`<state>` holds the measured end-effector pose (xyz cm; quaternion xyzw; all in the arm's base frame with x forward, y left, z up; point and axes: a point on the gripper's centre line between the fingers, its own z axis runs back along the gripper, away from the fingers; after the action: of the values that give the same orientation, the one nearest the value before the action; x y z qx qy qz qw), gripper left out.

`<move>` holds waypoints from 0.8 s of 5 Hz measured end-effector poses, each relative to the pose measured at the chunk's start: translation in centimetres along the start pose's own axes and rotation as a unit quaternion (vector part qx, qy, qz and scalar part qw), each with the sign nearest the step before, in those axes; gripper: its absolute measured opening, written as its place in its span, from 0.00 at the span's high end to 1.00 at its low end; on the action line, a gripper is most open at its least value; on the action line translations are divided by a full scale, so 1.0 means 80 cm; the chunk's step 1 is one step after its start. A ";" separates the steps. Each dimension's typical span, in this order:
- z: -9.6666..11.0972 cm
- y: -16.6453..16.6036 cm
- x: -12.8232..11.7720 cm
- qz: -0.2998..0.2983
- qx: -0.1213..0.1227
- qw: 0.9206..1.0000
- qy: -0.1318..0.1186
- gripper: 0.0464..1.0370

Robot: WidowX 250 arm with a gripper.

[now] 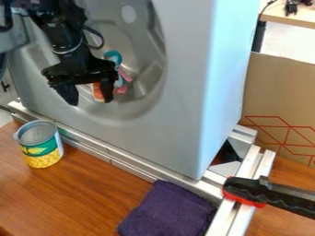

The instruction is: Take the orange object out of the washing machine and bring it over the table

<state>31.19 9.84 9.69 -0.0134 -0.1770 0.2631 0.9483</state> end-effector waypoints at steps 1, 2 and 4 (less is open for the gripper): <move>-0.008 -0.002 -0.002 -0.001 -0.004 1.000 0.008 0.04; -0.014 -0.004 0.003 -0.006 -0.004 1.000 0.011 0.04; -0.026 -0.008 0.010 0.000 -0.009 1.000 0.020 0.04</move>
<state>32.85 9.81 8.07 -0.0277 -0.1602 0.2611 0.9515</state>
